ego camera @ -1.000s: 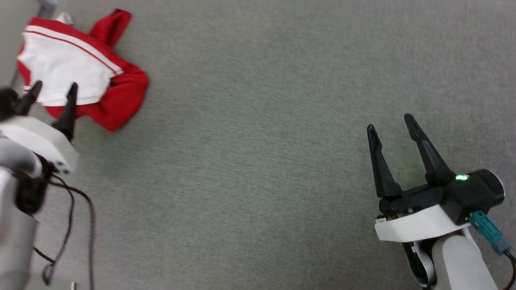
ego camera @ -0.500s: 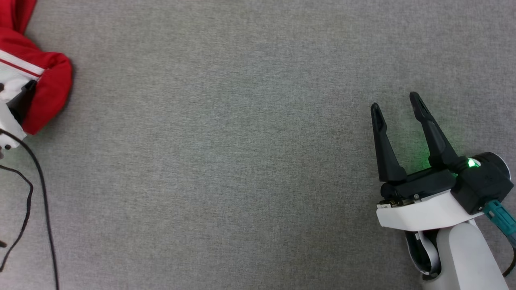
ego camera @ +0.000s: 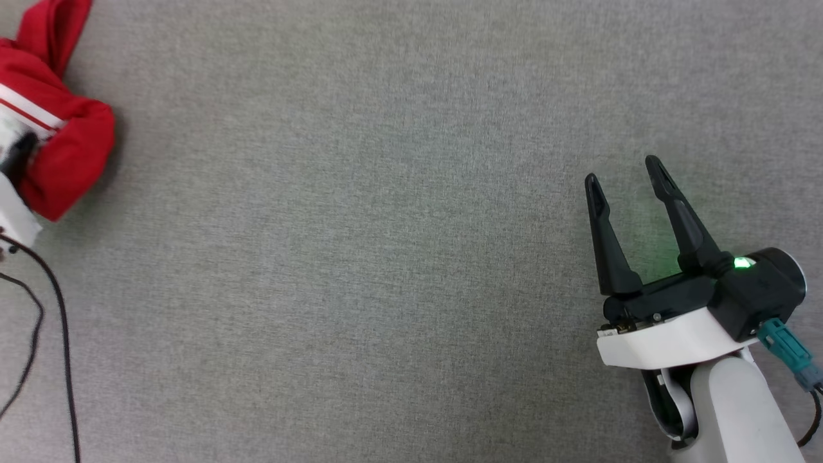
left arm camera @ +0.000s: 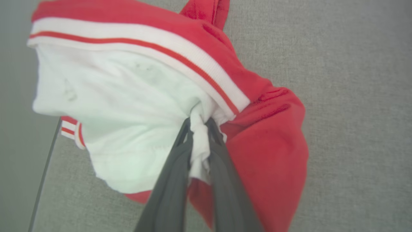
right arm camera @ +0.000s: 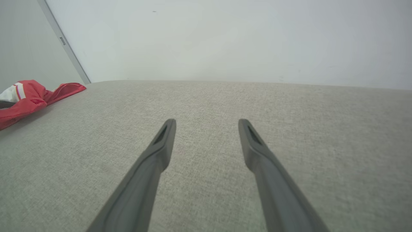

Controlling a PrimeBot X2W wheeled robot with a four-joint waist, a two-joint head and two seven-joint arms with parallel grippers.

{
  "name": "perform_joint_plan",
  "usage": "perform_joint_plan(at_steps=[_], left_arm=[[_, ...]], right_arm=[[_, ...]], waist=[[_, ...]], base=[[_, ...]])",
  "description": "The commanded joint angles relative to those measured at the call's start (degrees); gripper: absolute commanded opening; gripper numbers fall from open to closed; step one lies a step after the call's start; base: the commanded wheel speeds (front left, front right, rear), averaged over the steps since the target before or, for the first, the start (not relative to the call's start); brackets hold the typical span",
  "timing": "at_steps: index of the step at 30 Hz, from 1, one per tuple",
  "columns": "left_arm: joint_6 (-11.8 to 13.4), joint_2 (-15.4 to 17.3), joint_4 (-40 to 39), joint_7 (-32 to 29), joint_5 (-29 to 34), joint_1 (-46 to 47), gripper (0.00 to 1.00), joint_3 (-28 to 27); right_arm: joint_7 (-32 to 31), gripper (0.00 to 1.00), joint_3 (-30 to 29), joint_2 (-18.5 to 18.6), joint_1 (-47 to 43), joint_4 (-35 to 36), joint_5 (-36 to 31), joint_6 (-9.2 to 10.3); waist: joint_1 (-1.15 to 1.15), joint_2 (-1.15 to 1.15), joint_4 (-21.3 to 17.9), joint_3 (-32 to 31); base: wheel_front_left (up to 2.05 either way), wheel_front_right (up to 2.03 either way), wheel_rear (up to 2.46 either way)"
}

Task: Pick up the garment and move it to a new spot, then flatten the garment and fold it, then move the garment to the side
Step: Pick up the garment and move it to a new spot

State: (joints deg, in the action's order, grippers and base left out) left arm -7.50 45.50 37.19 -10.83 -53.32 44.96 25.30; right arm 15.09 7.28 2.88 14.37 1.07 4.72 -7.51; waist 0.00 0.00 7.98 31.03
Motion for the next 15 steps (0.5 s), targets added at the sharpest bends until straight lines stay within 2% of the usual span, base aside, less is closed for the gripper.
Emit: perform_joint_plan(at_steps=[1, 8, 11, 15], left_arm=[[0.0, 1.0, 0.1, 2.3, 0.8, 0.1, 0.0, 0.3], [0.0, 4.7, -1.5, 16.0, 8.8, 2.6, 0.0, 4.3], [0.0, 5.3, -3.8, 19.0, 12.0, 4.2, 0.0, 6.1], [0.0, 5.9, -7.8, 21.7, 16.6, 6.7, 0.0, 8.5]], right_arm=[[0.1, 1.0, 0.0, 0.0, -0.1, -0.4, 0.4, 0.04], [0.1, 1.0, -0.5, 0.0, -2.4, -2.4, 2.1, 0.04], [0.1, 1.0, -1.2, 0.0, -3.3, -3.3, 3.1, 0.04], [0.1, 1.0, -5.2, 0.0, -4.7, -4.9, 5.0, 0.04]], waist=[[0.0, 0.0, 0.2, -2.0], [0.0, 0.0, 0.1, -10.0], [0.0, 0.0, -0.3, -13.3], [0.0, 0.0, -1.0, -17.7]], base=[[0.0, 0.0, 0.0], [0.0, 0.0, 0.0], [0.0, 0.0, 0.0], [0.0, 0.0, 0.0]])
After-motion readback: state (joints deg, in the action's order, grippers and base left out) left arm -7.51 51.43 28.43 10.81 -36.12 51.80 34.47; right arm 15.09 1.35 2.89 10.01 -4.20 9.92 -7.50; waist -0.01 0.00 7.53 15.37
